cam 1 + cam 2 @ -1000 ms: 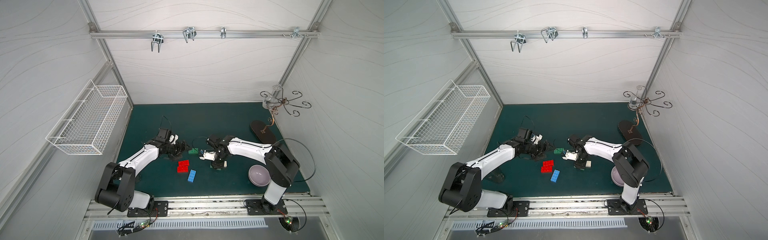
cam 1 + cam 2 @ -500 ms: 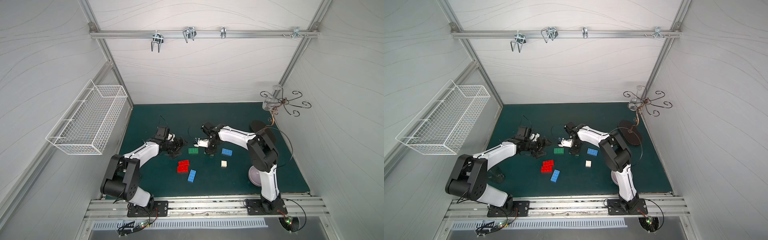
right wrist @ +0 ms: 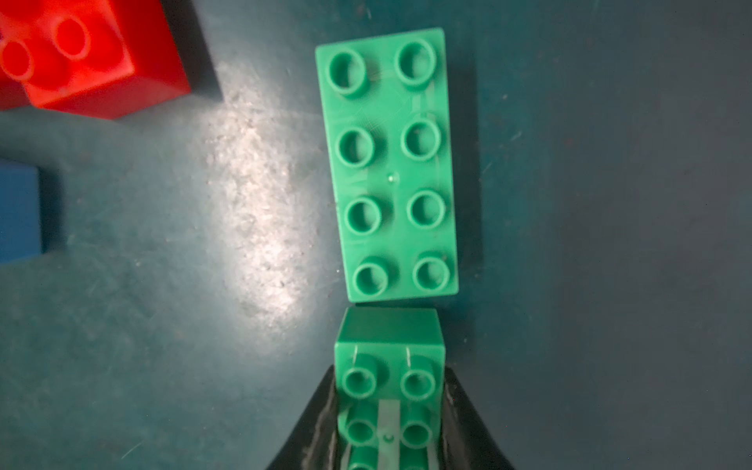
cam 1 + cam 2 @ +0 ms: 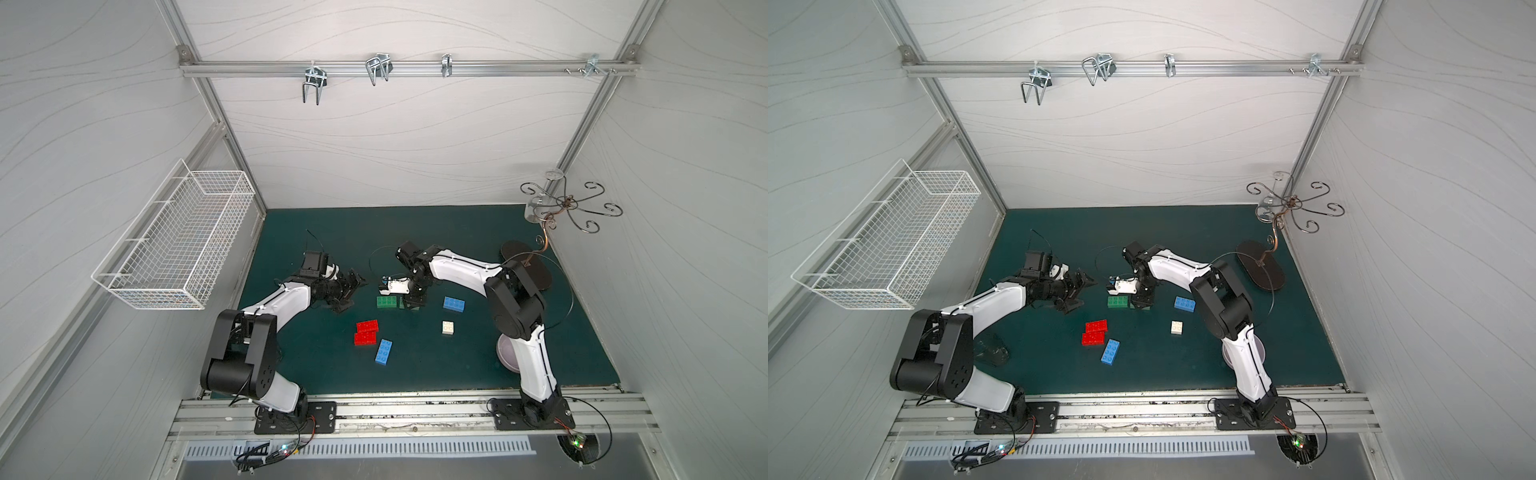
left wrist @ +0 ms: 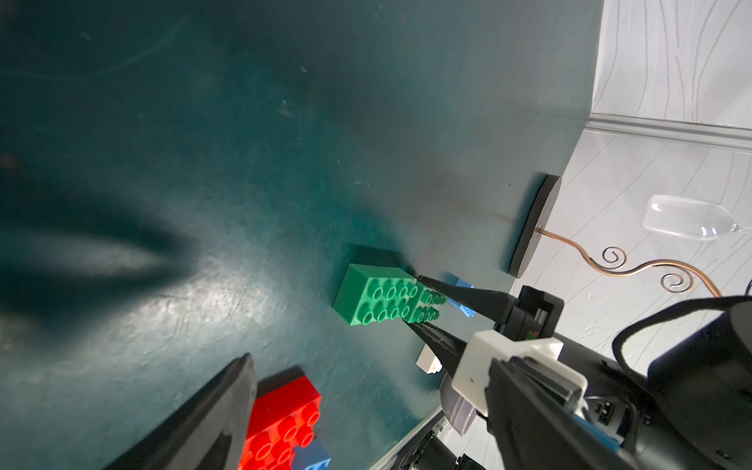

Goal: Assemble a small pinwheel with lego
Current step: Assemble the lego brick at the center of the board.

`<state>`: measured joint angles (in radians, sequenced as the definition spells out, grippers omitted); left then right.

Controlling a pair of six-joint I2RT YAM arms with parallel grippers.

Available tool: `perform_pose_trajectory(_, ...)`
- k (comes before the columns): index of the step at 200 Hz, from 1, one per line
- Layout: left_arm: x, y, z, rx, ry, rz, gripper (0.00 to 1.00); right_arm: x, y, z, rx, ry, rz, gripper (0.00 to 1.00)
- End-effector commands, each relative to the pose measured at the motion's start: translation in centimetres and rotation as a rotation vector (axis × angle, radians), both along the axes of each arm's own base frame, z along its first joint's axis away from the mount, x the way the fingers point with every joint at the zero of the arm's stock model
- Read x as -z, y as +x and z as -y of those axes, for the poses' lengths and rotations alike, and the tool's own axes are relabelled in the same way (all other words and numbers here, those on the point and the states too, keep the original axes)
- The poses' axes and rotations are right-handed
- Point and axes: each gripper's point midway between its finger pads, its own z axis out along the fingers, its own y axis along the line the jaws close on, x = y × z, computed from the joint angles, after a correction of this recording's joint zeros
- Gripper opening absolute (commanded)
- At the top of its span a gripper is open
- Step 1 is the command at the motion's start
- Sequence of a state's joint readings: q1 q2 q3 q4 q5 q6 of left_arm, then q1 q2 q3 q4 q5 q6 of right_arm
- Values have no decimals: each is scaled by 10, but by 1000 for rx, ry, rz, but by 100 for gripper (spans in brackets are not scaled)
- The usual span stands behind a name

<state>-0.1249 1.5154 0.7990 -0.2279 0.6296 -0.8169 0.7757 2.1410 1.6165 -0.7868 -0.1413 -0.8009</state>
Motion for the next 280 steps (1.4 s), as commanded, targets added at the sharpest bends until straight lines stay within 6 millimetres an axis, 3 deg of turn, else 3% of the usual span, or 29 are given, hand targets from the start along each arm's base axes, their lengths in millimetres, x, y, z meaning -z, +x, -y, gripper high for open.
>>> perform_pose_trajectory(1,-10,2,1,20,-4,49,94,16,-9,0,-38,-27,-42,23)
perform_pose_trajectory(162,-3,0,1,19,-7,64,94,22,6,-11,-54,-46,35,26)
perform_pose_trajectory(213,-1,0,1,17,-9,63,95,24,-1,-11,-67,-28,10,27)
perform_pose_trajectory(250,-2,1,1,25,-5,65,99,27,1,-10,-48,-37,28,37)
perform_pose_trajectory(265,-3,0,0,28,3,68,100,20,6,-13,-12,-11,45,51)
perform_pose_trajectory(280,-4,0,-1,28,10,68,100,7,13,-19,26,38,63,57)
